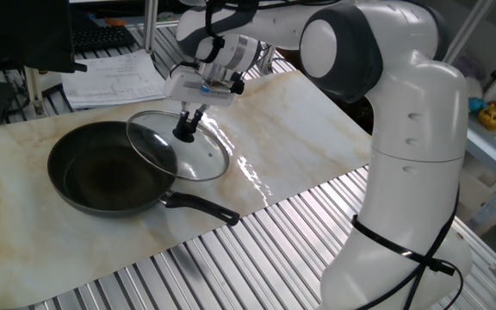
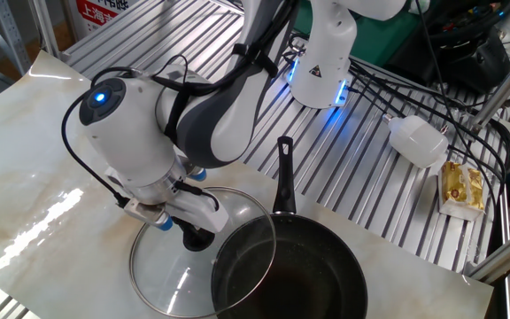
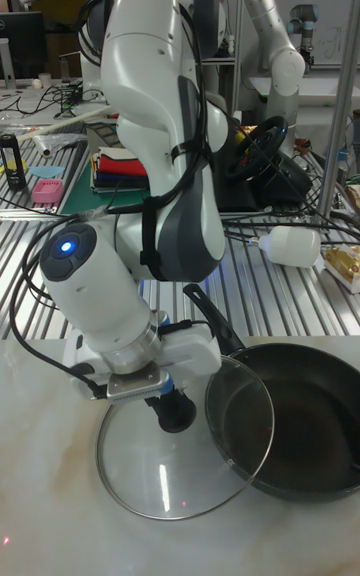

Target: Cover the pot with the lid

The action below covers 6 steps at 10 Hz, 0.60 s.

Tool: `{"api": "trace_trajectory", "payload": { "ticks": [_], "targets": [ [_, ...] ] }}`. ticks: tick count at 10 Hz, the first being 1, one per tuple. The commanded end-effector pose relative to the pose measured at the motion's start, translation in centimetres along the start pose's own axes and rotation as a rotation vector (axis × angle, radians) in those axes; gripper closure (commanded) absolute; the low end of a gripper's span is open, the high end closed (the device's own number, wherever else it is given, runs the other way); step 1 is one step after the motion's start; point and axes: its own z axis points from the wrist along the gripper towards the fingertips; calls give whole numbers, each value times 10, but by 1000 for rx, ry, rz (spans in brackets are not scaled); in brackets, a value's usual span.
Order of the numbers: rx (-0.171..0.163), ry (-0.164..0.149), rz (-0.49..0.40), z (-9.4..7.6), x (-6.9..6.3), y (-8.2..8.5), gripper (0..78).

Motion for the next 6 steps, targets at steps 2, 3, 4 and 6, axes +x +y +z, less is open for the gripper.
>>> {"api": "trace_trajectory", "payload": {
  "ticks": [2,3,4,6],
  "targets": [
    [-2,-4,-1,-1,0,-2,765],
    [-2,-4,-1,-1,0,-2,765],
    [-2,-4,-1,-1,0,-2,765],
    [102,7,-24,-23,3,38,765]
  ]
}}
